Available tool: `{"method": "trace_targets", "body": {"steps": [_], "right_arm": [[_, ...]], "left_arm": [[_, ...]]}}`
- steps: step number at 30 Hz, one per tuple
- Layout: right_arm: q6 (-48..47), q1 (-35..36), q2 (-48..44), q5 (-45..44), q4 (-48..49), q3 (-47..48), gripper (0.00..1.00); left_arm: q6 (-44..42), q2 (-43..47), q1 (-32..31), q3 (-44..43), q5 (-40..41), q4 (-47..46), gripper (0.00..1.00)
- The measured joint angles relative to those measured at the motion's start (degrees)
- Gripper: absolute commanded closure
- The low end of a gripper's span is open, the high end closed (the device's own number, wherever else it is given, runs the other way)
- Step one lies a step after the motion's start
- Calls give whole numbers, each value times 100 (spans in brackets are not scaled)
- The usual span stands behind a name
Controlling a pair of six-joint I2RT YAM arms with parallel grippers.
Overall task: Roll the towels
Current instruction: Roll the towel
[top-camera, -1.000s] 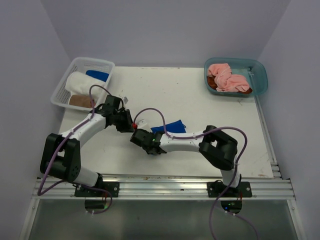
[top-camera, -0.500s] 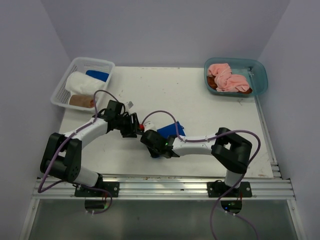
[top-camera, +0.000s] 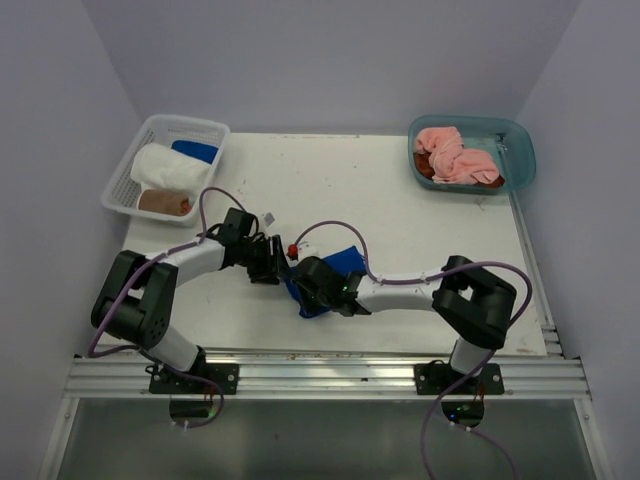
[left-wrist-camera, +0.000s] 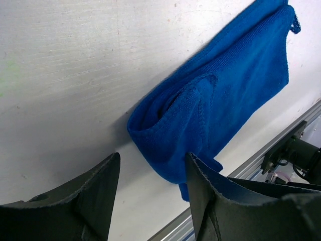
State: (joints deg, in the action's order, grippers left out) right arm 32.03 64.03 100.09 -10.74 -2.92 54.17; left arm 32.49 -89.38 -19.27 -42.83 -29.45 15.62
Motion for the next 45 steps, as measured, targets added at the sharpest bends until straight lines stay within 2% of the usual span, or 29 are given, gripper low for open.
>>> {"method": "trace_targets", "body": {"steps": [11,17,20,21,26,28,30,33,34,36,37,40,45], "right_arm": [[63,-9,-125,136,98,-66,100],[111,-9,-157,136,103,-205,100],[144,-9,-188,136,114,-232,100],[151,-9,-216,133,129,-260,100],[162,-9,-411,129,129,-378,100],[160,-9,-474,129,131,-380,100],[149,-9,-516,125,133,-380,100],[138,-9,-525,120,129,-380,92],[138,-9,-525,114,125,-380,82],[120,-9,-525,85,111,-380,72],[98,-9,-525,79,94,-380,63],[31,-9,-529,-28,-11,-378,53],[-68,-7,-693,-208,-249,-378,51]], "left_arm": [[201,-142,-39,140,-197,-417,43],[448,-328,-227,140,-337,-758,47],[568,-391,-332,144,-299,-874,60],[595,-411,-352,146,-282,-874,67],[623,-424,-402,149,-81,-824,86],[632,-415,-402,149,-31,-785,98],[638,-378,-402,149,13,-739,100],[636,-328,-402,149,37,-715,100],[638,-315,-402,149,52,-704,100],[643,-284,-404,149,85,-682,100],[647,-258,-404,149,109,-660,100],[654,-131,-407,149,210,-507,100],[708,219,-411,149,426,-138,100]]}}
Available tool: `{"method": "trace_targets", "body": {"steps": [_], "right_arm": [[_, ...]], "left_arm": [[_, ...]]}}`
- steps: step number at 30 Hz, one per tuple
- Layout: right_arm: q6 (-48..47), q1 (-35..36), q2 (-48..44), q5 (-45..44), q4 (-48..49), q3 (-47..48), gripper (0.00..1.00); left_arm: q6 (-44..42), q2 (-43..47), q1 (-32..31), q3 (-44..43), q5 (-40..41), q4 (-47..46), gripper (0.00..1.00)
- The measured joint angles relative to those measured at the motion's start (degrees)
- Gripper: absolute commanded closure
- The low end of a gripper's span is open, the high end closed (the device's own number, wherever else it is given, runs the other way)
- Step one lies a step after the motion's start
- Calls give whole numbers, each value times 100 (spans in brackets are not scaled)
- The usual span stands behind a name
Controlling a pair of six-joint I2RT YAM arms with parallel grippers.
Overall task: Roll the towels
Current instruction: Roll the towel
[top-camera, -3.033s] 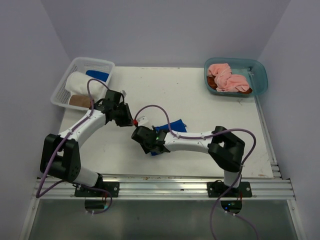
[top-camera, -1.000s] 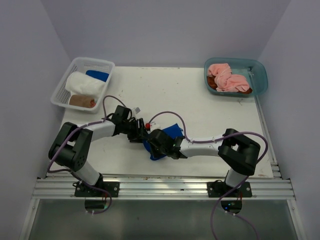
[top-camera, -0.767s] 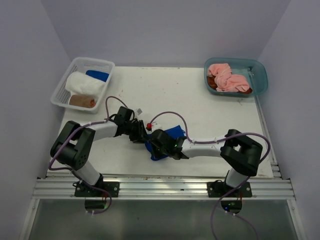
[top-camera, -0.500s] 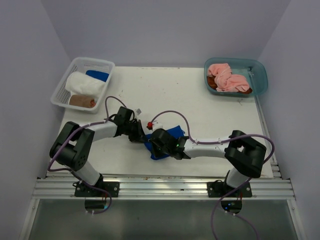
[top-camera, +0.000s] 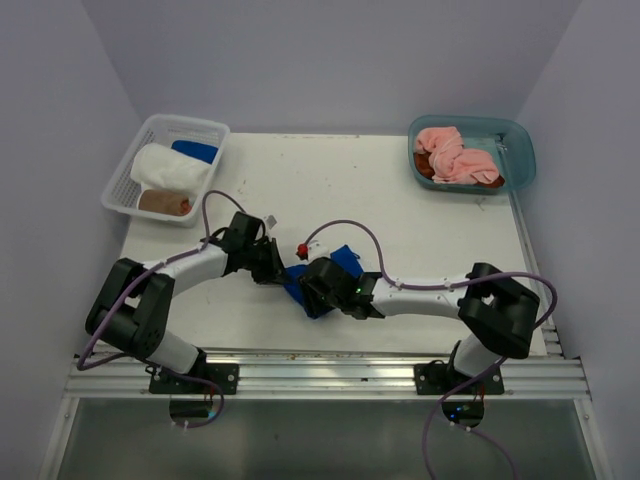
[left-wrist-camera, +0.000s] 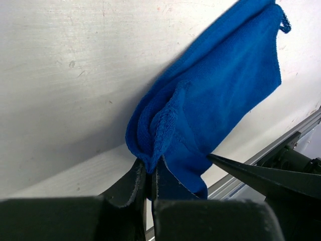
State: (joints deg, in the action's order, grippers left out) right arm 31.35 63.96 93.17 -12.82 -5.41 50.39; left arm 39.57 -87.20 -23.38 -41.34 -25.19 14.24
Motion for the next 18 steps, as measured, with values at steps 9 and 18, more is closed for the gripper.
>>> {"method": "trace_targets", "body": {"steps": [9,18], "right_arm": [[-103,68,-262,-369,-249,153,46],[-404,461,232,-586,-442,883,41]], "left_arm": [[131,367,-70,0,195,179,100],[140,367,-70,0,275,271,100]]}}
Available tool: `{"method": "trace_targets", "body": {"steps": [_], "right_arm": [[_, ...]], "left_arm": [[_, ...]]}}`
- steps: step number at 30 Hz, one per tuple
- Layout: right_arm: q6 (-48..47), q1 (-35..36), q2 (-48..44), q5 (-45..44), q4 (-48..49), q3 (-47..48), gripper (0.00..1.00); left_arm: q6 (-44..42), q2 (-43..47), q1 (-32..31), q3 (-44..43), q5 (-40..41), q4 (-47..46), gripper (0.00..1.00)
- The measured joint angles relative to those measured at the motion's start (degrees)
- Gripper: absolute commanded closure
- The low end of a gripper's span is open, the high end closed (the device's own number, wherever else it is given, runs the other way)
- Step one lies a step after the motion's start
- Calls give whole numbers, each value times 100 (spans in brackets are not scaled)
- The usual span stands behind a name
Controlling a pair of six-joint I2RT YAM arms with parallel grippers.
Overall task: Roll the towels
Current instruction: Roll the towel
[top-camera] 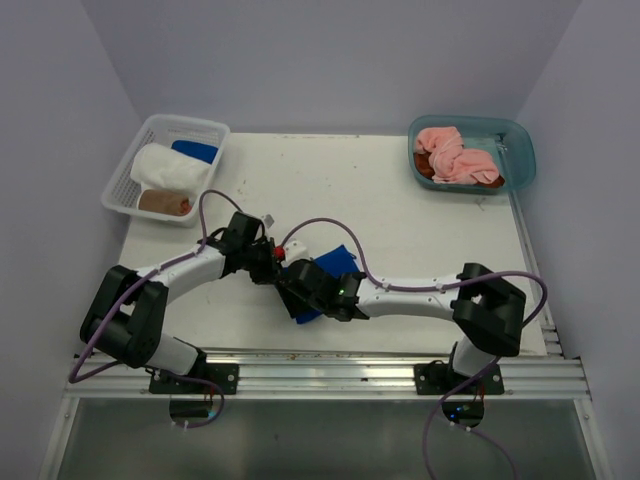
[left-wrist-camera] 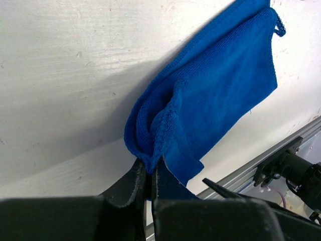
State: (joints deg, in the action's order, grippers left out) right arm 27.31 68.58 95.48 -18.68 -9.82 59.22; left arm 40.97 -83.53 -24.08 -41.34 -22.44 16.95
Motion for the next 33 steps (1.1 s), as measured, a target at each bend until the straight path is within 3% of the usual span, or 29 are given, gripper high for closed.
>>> {"method": "trace_targets", "body": {"steps": [9,14,18,20,25,33], "right_arm": [[-234,223,636,-304,-57,555,46],[-334,297,968,-442,-85,645,63],[-361,306,1023,-442,-42,640,91],[-374,306,1023,-437,0,640,100],[-354,216,986,-262,166,525,100],[-96,-514,376,929,824,-151,100]], "left_arm": [[0,4,0,-2,42,118,100],[11,4,0,-2,72,155,100],[37,4,0,-2,87,162,100],[42,4,-2,-2,92,164,100],[39,4,0,-35,125,232,100],[9,68,85,-275,258,529,69]]}}
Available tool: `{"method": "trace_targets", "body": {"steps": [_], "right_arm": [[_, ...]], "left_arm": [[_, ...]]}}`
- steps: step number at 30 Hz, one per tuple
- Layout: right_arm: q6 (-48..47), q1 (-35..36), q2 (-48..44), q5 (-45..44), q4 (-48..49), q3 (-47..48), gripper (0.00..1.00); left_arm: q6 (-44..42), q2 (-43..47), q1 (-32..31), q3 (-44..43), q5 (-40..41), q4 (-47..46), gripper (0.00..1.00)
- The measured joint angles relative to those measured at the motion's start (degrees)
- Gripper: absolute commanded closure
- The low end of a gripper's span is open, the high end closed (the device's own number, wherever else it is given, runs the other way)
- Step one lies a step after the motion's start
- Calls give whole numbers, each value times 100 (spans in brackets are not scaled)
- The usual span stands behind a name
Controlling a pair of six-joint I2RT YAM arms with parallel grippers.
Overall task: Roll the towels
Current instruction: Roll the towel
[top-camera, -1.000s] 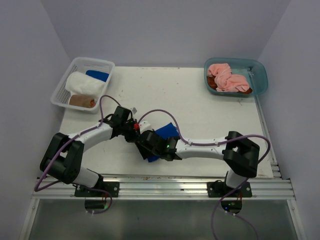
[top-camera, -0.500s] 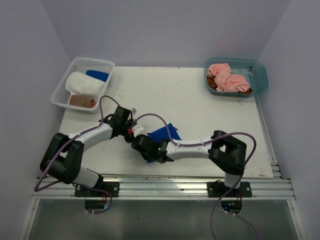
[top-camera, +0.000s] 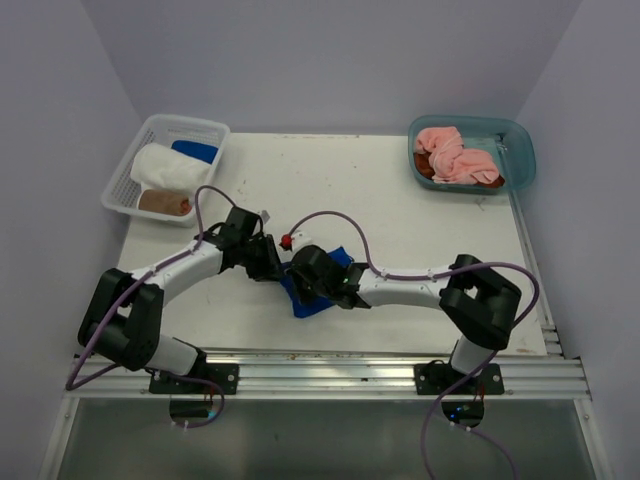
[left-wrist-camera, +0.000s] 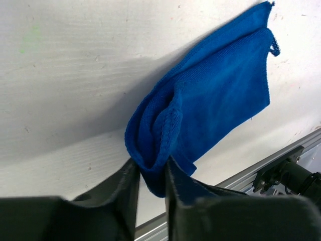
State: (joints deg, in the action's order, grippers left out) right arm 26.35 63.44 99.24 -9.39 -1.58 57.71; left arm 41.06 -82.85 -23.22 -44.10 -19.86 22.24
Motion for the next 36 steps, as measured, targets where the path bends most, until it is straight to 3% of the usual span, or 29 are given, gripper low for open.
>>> {"method": "trace_targets", "body": {"steps": [15,36], "right_arm": [[914,-745,-142,1801,1263,-809,100],[2022,-1648,369,3080,2828,-1510,100]], "left_arm": [[-37,358,120,-212,87,291,67],[-186,317,133,-205,-365,28,72]]}}
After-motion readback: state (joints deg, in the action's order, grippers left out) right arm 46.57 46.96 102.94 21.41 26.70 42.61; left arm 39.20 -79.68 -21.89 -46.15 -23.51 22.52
